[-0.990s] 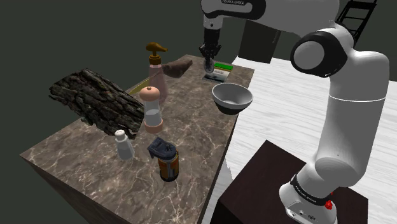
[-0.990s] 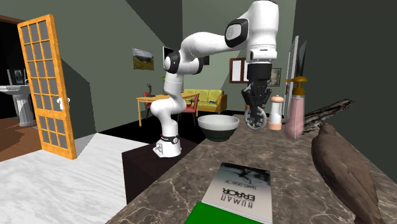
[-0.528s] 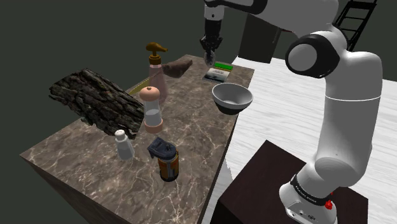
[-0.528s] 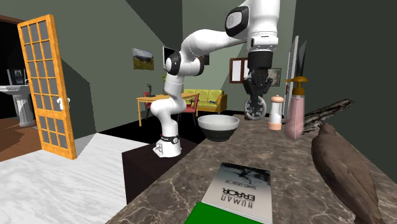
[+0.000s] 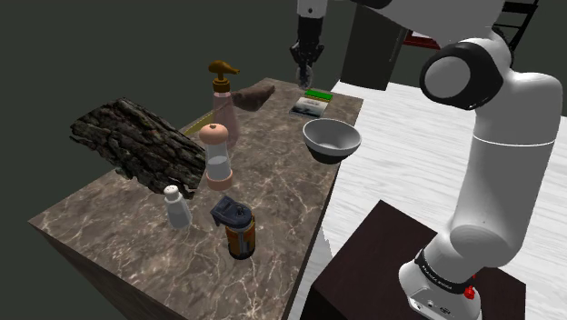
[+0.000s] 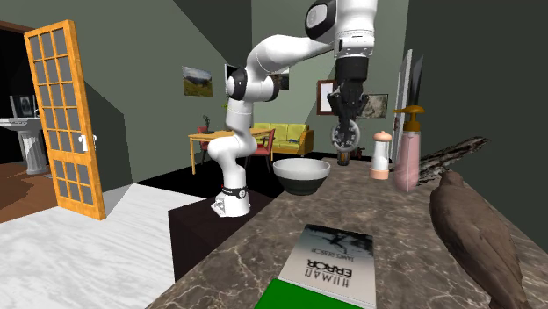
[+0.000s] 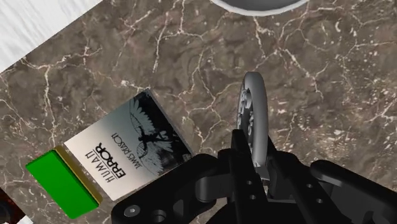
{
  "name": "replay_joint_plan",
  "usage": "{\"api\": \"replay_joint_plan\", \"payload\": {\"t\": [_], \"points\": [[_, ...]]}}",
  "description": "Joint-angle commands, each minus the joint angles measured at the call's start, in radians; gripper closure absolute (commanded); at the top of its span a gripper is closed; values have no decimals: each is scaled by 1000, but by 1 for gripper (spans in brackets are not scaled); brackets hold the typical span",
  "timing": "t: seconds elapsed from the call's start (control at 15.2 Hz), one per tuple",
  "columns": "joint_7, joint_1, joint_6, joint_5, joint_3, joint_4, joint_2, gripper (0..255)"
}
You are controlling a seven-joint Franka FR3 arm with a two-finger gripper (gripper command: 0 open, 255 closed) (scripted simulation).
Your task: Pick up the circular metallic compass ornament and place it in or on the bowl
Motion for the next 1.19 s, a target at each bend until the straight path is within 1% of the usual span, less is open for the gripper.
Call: {"api": "replay_joint_plan", "payload": {"t": [0.0, 0.2, 0.4, 0.86, 1.12], "points": [[12, 14, 53, -8, 2, -170, -118, 255], [30, 27, 95, -17, 9, -359, -265, 255], [49, 37, 118, -24, 18, -512, -395, 255], [95, 55, 115, -28, 45, -788, -674, 255], [96, 55, 170, -28, 45, -857, -688, 255]]}}
